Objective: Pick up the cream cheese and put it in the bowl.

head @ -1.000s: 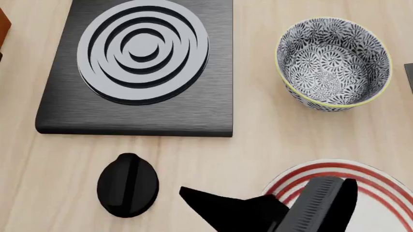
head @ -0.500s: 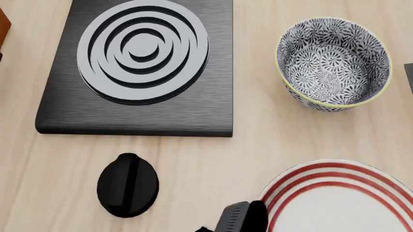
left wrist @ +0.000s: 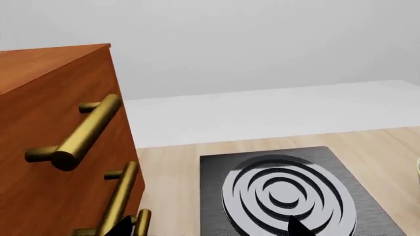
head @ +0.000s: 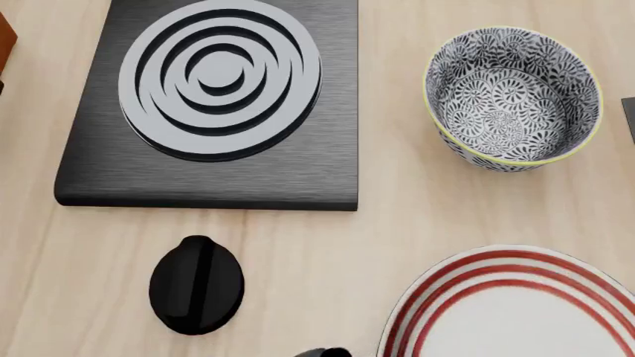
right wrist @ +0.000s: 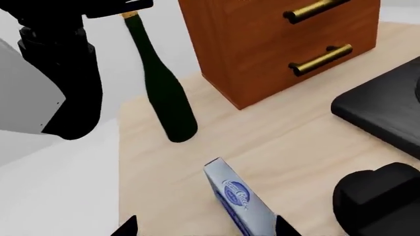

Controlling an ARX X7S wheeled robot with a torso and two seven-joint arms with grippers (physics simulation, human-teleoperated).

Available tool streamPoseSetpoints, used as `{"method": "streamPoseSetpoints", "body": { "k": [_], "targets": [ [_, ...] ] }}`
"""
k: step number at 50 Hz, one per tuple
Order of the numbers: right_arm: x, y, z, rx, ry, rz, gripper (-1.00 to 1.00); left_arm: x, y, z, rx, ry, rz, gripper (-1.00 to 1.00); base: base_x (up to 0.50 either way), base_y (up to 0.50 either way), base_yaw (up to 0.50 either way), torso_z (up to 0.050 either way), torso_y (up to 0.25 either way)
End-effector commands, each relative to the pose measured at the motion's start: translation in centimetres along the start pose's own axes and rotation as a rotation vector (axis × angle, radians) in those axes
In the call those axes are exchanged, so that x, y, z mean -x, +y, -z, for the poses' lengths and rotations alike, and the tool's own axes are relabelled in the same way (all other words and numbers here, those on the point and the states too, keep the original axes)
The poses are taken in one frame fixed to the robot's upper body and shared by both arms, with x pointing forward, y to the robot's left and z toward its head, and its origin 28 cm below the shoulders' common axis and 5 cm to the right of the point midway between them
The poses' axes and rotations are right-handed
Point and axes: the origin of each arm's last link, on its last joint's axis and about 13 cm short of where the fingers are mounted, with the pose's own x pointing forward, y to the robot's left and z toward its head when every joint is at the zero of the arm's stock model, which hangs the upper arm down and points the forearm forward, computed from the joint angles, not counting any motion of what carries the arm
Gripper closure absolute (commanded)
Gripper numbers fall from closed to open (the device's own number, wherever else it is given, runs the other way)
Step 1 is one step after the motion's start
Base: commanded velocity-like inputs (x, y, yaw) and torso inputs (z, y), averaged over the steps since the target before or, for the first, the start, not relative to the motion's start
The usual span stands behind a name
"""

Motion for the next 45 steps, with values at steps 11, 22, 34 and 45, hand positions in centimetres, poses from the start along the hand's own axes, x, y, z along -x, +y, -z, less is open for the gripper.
{"method": "streamPoseSetpoints", "body": {
  "k": [11, 22, 34, 45],
  "targets": [
    [0.4, 0.4, -1.2, 0.087, 0.038, 0.052, -1.0, 0.0, 0.3, 0.3, 0.005, -0.003, -0.003, -1.0, 0.0, 0.0, 0.0, 0.0, 0.0],
    [-0.4, -1.7, -0.6, 0.071, 0.06, 0.106, -1.0, 0.0, 0.5, 0.4, 0.003, 0.003, -0.015, -1.0, 0.0, 0.0, 0.0, 0.0, 0.0],
    [-0.6, -1.9, -0.2, 0.069, 0.073, 0.112, -1.0, 0.0, 0.4, 0.4, 0.002, 0.004, -0.007, -1.0, 0.0, 0.0, 0.0, 0.0, 0.0],
    [-1.8, -2.5, 0.7, 0.055, 0.106, 0.086, -1.0, 0.1, 0.5, 0.4, 0.004, 0.002, -0.011, -1.0, 0.0, 0.0, 0.0, 0.0, 0.0]
  ]
}}
